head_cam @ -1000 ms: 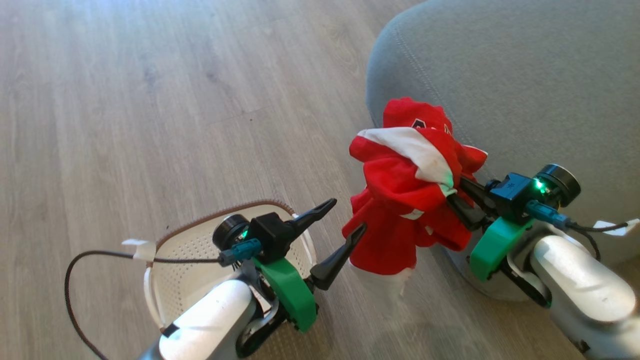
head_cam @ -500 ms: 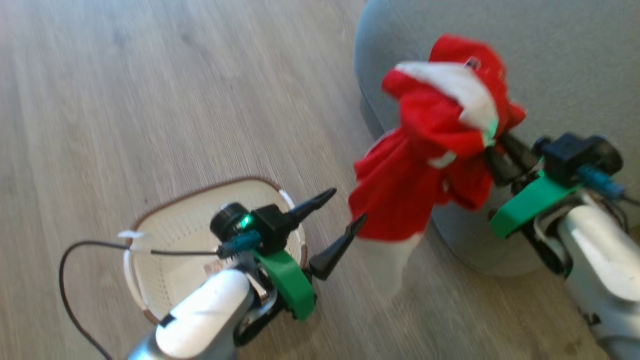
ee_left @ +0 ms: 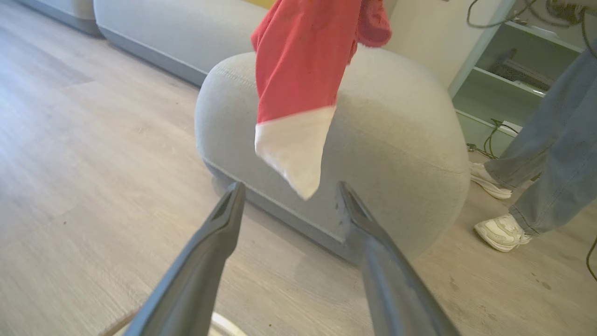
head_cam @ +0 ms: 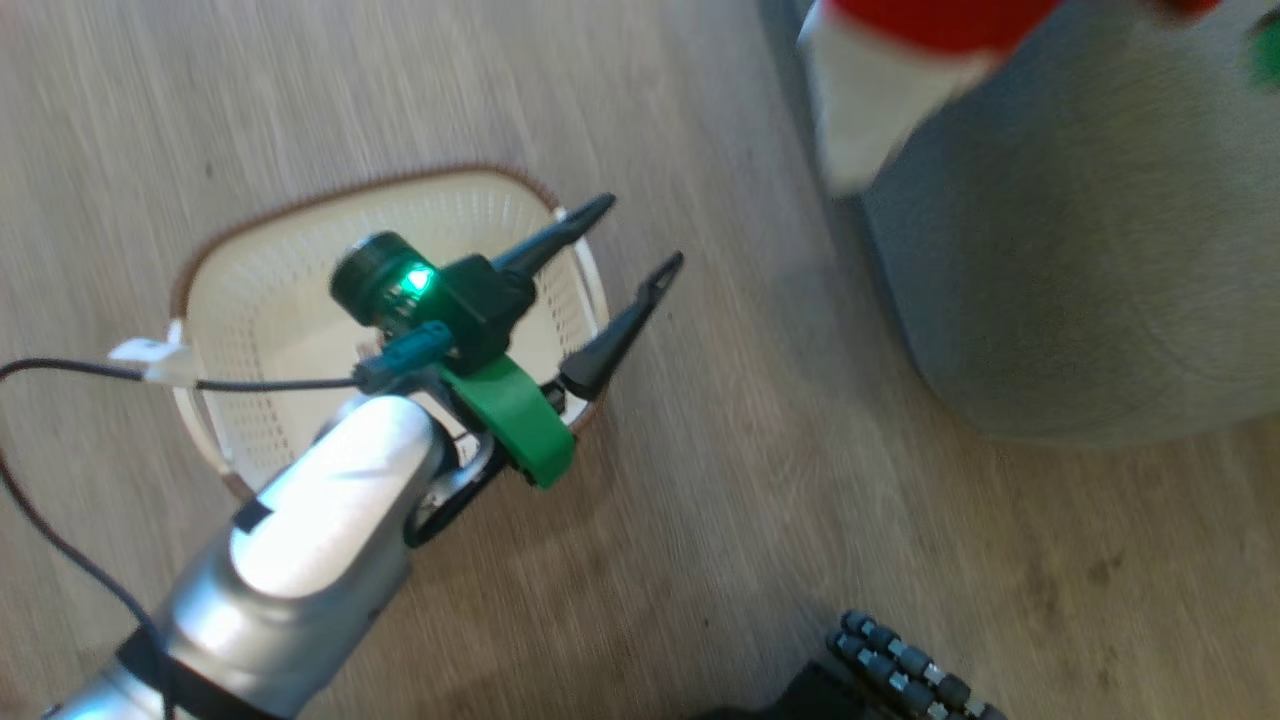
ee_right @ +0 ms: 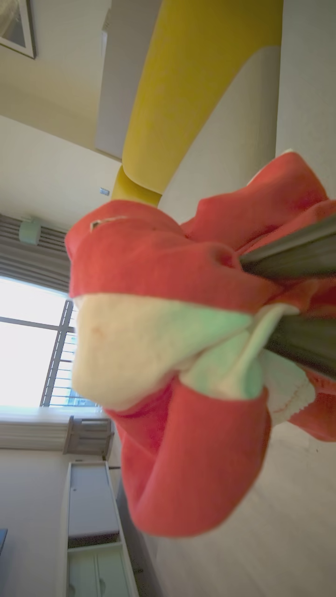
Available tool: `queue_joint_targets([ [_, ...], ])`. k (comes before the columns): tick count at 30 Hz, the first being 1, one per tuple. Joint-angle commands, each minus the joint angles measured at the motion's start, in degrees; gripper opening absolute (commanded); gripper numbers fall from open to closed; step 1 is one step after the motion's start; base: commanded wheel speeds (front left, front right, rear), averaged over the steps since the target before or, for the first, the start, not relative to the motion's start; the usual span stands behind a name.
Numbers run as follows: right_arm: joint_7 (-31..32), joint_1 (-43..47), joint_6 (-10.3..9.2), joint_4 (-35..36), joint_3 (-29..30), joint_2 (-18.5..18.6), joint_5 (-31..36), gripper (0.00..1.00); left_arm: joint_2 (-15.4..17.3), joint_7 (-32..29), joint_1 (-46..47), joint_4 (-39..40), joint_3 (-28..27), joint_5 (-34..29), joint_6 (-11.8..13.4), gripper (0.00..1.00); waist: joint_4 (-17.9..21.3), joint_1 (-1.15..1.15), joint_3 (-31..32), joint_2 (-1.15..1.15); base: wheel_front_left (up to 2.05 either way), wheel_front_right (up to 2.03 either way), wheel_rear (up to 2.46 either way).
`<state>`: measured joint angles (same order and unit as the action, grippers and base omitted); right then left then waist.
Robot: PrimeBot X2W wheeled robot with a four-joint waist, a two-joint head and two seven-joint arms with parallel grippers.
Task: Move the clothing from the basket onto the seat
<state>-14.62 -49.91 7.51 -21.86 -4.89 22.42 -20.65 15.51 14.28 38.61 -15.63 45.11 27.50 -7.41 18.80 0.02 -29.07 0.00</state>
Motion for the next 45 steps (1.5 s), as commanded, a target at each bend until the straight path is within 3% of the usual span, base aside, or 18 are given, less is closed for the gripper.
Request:
queue_joint_targets([
  [1,-0.4,-5.0,-0.02,-0.6,2.8,4.1,0.5,0.00,1.5,0.7,1.7,2.5,-2.5,-0.9,-0.1,1.00,-2.0,-0.02,-6.8,0.00,0.00,0.00,0.00],
  [8,0.8,-23.1,-0.02,-12.0,18.4,13.7,0.1,0.00,1.9,0.7,1.8,4.3,-3.9,-2.5,0.0,1.00,-4.3,-0.02,-11.9,0.00,0.00,0.00,0.00],
  [13,4.0,-25.3,-0.02,-20.2,22.2,17.3,4.4,0.00,2.5,0.7,1.7,5.3,-4.3,-3.5,0.2,1.00,-3.5,-0.02,-14.9,0.00,0.00,0.00,0.00],
  [20,1.1,-19.0,-0.02,-32.9,26.0,12.2,7.7,0.00,3.3,-1.0,2.4,6.2,-2.8,-4.1,0.2,1.00,-1.8,-0.02,-19.4,0.00,0.00,0.00,0.00],
  [27,-0.3,-18.5,-0.02,-37.5,29.9,8.0,9.1,0.00,4.1,-2.2,2.8,7.1,-2.4,-4.3,0.6,1.00,-2.1,-0.02,-21.2,0.00,0.00,0.00,0.00],
  [28,-0.3,-18.5,-0.02,-36.9,30.6,7.7,9.6,0.09,4.3,-2.3,2.7,7.2,-2.5,-4.3,0.7,1.00,-2.1,-0.02,-21.3,0.00,0.00,0.00,0.00],
  [30,-0.3,-18.2,-0.02,-35.4,31.9,6.9,11.0,0.62,4.7,-2.4,2.6,7.4,-2.6,-4.1,0.8,1.00,-2.1,-0.02,-21.3,0.00,0.00,0.00,0.00],
  [31,-0.4,-18.0,-0.02,-35.0,32.5,6.4,11.7,1.00,4.8,-2.4,2.4,7.4,-2.6,-4.0,0.9,1.00,-2.1,-0.02,-21.1,0.00,0.00,0.00,0.00],
  [38,-0.4,-16.3,-0.02,-35.5,32.7,3.2,14.7,1.00,3.6,-1.7,1.8,6.4,-2.3,-3.0,1.0,1.00,-1.8,-0.02,-18.1,0.00,0.00,0.00,0.00],
  [45,-0.4,-6.3,-0.02,-28.2,24.8,-0.8,13.5,1.00,2.0,0.1,-0.2,3.1,-3.2,-1.2,0.8,1.00,-1.8,-0.02,-10.9,0.00,0.00,0.00,0.00],
])
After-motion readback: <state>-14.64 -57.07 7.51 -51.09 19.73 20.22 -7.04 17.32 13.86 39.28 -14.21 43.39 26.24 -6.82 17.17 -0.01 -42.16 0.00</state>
